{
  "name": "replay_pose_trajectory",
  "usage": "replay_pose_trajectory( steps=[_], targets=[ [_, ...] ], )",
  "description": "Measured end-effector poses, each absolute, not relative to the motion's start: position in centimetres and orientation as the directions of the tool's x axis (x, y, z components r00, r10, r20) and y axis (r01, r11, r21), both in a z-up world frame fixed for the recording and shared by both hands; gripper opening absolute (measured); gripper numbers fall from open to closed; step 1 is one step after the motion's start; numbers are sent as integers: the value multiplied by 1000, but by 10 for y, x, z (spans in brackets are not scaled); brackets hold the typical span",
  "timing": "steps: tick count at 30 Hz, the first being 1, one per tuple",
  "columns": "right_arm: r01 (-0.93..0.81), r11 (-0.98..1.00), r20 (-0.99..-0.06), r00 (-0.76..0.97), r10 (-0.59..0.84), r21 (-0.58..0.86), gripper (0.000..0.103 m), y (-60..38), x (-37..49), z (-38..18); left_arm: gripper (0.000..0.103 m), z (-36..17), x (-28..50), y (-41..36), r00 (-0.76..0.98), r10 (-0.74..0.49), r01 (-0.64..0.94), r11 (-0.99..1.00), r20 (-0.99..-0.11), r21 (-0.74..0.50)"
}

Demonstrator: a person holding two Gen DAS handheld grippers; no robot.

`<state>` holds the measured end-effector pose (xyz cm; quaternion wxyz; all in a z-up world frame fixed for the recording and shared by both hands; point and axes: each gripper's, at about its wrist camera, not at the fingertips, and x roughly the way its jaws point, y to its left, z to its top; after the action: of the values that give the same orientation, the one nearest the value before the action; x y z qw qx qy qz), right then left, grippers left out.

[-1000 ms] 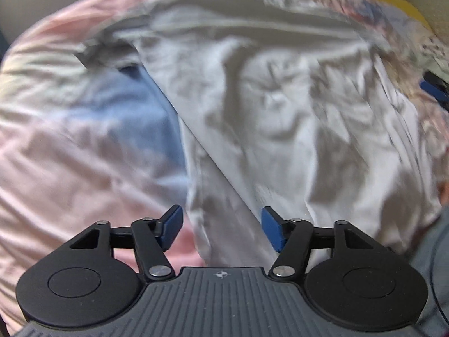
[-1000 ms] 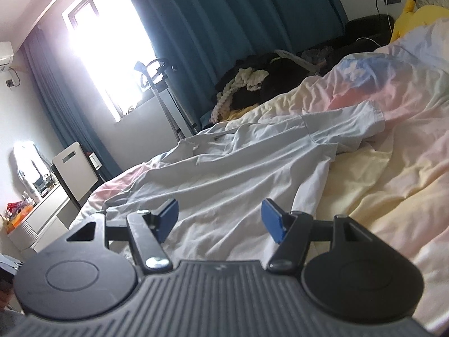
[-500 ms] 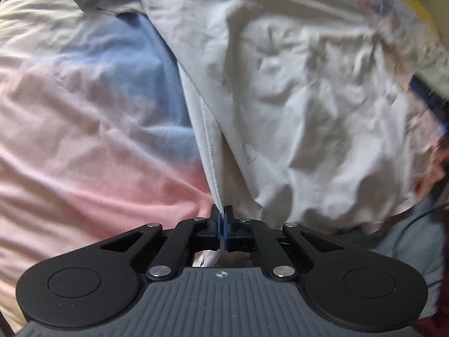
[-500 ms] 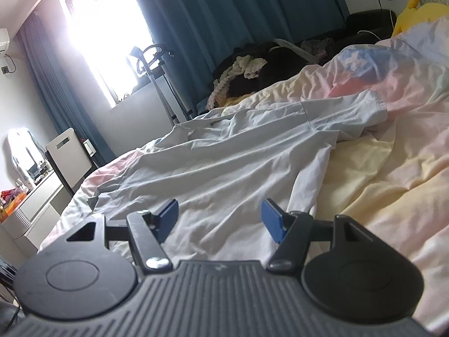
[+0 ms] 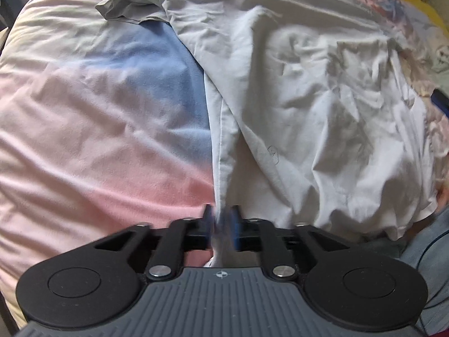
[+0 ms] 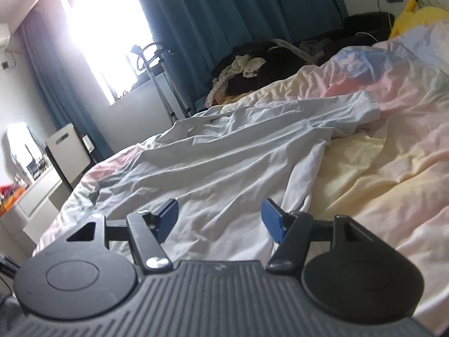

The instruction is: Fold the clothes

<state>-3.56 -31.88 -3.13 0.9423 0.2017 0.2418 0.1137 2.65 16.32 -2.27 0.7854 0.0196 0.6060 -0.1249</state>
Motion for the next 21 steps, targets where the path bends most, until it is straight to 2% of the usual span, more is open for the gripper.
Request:
replay_pose_trajectory(
  steps=[1, 2, 8, 13, 16, 21],
  targets=[
    [-124, 898, -412, 856, 312, 422, 67, -316, -36, -31, 59, -19, 25, 166, 255, -181, 218, 968, -950, -125],
    [-131, 903, -415, 854, 313, 410, 67, -313, -37, -30, 64, -12, 23, 169, 292, -188, 221, 967, -938, -125],
    [-174, 907, -438, 830, 345, 383, 66, -286, -27, -38, 65, 12, 35, 203, 453, -273, 173, 961, -849, -216],
    [-205, 891, -467, 791, 395, 405, 66, -260, 2, -55, 65, 0, 93, 245, 580, -259, -42, 937, -773, -346],
    [-228, 884, -475, 775, 418, 407, 67, -249, 16, -62, 65, -18, 137, 264, 623, -303, -145, 861, -721, -488],
    [-251, 886, -502, 749, 432, 389, 67, -241, 31, -74, 65, -41, 196, 271, 678, -309, -276, 734, -667, -620]
  ],
)
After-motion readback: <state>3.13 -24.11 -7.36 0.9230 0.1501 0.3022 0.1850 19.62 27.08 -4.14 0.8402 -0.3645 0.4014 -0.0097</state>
